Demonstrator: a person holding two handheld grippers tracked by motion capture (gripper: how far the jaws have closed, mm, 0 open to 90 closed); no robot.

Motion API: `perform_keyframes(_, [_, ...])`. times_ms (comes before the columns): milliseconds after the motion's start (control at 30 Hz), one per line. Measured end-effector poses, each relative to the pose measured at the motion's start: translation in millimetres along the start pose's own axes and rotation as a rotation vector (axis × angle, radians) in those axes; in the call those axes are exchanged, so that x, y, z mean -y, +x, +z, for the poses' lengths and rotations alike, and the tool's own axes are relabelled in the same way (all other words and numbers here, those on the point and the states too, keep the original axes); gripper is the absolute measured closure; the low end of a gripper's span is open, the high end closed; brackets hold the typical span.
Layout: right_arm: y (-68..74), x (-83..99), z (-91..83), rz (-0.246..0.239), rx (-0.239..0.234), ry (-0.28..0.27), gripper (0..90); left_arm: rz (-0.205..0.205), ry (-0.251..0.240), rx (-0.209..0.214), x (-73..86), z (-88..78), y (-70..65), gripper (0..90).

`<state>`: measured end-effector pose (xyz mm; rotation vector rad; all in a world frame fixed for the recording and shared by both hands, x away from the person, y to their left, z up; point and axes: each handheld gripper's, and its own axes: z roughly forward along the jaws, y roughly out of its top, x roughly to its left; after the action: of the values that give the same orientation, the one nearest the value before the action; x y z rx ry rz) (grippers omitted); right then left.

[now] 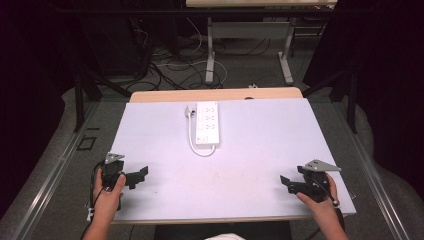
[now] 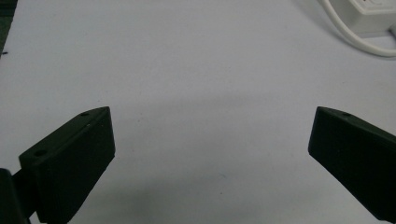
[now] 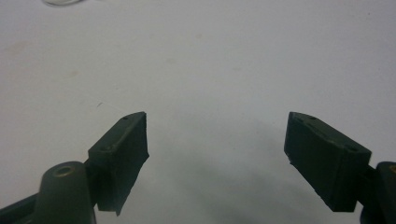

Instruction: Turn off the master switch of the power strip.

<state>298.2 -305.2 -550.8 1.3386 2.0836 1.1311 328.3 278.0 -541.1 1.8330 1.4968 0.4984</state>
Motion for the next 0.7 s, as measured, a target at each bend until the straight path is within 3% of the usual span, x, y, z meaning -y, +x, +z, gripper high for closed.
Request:
perform_keyframes(233, [-0.4, 0.0, -0.3, 0.001, 0.001, 0.000, 20.9, -0.002, -0.007, 0.005, 5.0, 2.8, 3.7, 0.5])
perform_keyframes(367, [-0.5, 0.1, -0.1, -0.001, 0.001, 0.001, 21.0, 0.011, 0.017, 0.005, 7.1, 3.8, 5.0, 0.5])
perform_keyframes(700, [-0.5, 0.2, 0.3, 0.003, -0.001, 0.002, 21.0, -0.004, 0.012, 0.008, 9.1, 5.4, 5.9, 0.5])
